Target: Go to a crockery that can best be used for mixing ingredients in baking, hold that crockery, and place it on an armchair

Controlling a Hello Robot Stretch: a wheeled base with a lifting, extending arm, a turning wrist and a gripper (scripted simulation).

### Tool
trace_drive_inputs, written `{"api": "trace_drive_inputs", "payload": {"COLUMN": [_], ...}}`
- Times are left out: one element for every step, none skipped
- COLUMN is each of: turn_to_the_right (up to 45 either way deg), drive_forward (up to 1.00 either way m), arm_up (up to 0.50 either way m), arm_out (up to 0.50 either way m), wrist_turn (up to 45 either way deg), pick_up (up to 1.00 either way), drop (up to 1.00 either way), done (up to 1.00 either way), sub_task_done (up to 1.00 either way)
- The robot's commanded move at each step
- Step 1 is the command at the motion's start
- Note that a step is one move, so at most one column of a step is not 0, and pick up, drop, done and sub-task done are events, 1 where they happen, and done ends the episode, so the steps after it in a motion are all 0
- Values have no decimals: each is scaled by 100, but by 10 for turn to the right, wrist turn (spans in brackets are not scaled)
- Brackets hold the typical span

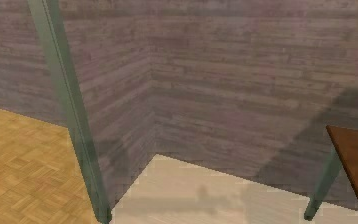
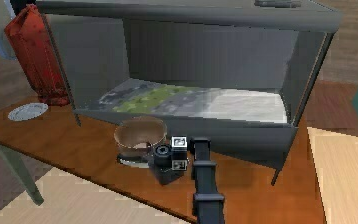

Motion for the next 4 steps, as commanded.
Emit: {"api": "trace_drive_inputs", "payload": {"turn_to_the_right": [0, 0, 0, 0], "drive_forward": [0, 0, 0, 0], "arm_up": [16, 0, 0, 0], "arm_out": [0, 0, 0, 0], "wrist_turn": [0, -450, -450, -60], "pick_up": [0, 0, 0, 0], "drop": [0, 0, 0, 0], "done": [0, 0, 0, 0], "sub_task_done": [0, 0, 0, 0]}}
